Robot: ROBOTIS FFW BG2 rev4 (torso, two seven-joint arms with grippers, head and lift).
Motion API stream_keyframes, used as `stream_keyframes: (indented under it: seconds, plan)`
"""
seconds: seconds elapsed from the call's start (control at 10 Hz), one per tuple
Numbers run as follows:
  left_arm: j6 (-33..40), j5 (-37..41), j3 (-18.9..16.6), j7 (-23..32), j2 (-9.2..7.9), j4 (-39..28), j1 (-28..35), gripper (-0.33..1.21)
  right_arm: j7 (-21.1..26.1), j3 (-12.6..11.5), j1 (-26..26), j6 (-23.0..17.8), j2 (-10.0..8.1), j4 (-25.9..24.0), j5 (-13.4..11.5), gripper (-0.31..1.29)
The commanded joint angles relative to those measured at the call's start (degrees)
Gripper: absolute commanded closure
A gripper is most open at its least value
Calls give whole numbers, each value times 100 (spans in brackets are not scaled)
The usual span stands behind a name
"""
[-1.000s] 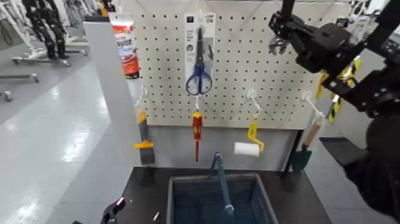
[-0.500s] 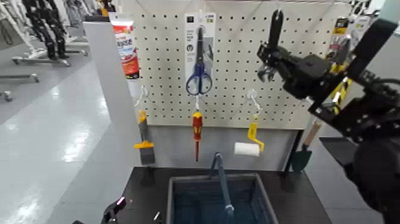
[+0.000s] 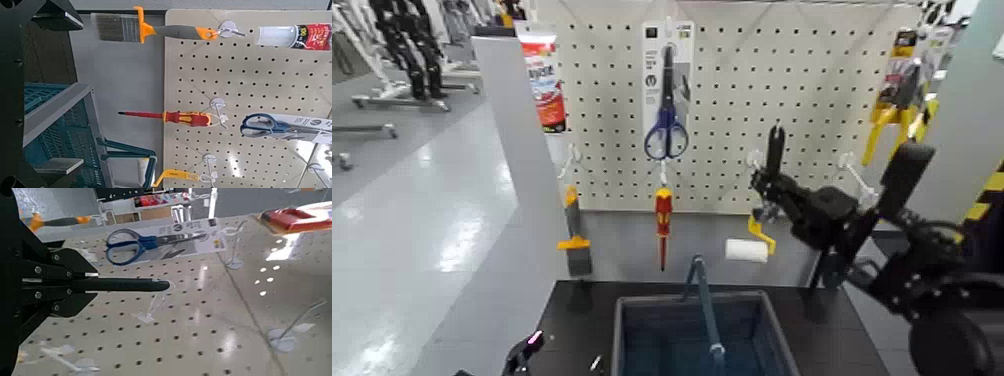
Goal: Put the black wrench into the crate.
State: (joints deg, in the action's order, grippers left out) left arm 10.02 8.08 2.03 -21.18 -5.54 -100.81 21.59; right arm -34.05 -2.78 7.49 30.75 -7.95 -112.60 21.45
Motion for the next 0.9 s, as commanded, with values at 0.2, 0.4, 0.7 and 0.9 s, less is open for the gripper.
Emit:
stream_keyframes:
  seconds: [0.2,0.4,0.7,0.9]
  plan:
    - [-9,0,-9,0,0,0,3,9,3,58,-644,291,127,317,-1,114]
    - [-18,9,-9,0,-9,0,3,9,-67,93,-854,397,127,555,-36,114]
    - [-18,9,-9,-9,-9,0,3,9,-164,67,-1004,581,110,765,-361,114]
    - [-18,9,-9,-9,-9,0,3,9,-225,84,-1057,652,110,924,-467,114]
